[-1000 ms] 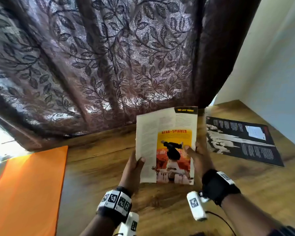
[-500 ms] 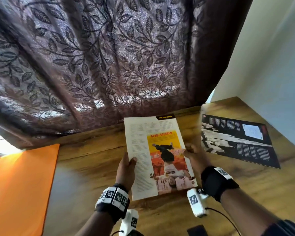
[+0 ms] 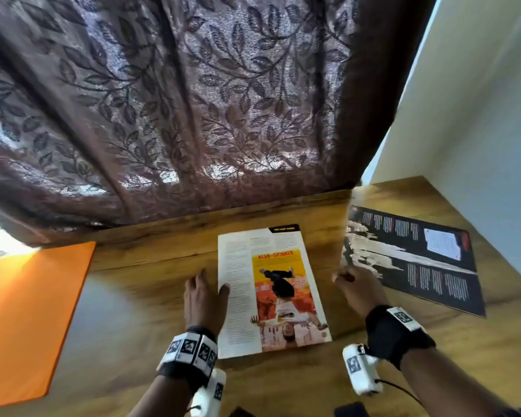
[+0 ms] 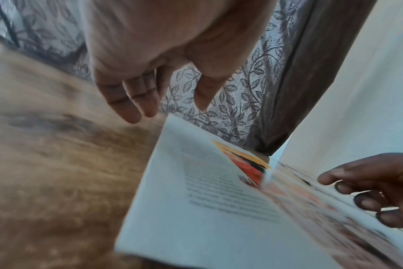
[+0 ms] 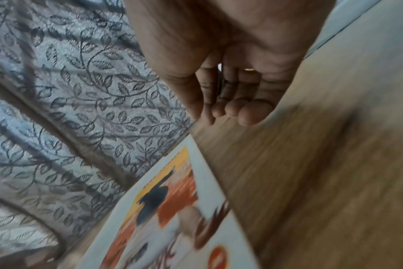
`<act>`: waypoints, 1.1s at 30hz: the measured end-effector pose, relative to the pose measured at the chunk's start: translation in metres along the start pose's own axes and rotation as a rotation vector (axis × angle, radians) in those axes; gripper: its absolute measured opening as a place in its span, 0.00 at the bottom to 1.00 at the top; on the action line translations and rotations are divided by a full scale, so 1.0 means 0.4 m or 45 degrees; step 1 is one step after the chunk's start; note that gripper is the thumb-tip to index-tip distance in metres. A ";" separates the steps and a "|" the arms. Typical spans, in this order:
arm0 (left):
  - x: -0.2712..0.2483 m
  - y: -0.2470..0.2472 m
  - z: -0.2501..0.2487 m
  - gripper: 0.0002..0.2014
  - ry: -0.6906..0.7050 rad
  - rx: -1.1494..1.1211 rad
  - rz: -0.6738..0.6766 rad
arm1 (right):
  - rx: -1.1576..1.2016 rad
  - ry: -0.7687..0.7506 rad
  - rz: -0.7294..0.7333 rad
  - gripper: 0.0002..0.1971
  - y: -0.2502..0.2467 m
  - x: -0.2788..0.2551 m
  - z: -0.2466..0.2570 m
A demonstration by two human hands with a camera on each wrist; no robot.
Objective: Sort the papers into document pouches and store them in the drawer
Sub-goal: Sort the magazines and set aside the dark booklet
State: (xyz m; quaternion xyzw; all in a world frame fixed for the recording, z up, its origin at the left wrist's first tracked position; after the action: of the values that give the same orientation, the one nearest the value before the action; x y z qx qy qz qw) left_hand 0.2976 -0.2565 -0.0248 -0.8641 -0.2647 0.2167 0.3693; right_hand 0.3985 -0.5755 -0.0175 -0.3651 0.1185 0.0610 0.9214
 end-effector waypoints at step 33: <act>-0.187 0.377 -0.442 0.27 0.978 0.263 0.574 | -0.603 0.217 -0.034 0.22 -0.271 -0.188 -0.340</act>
State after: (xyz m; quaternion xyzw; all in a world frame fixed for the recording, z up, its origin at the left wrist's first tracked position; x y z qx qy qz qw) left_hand 0.3859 -0.4837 -0.0131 -0.8764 0.1093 -0.0193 0.4686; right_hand 0.3239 -0.7498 -0.0224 -0.5762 0.1735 0.0441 0.7975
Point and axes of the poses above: each hand's wrist, its own x-axis towards the middle knuckle, its own y-axis out of the palm, z = x × y, the point moved 3 cm from there along x, towards the middle knuckle, and after that the axes turned 2 degrees about -x, right-handed, at the moved point
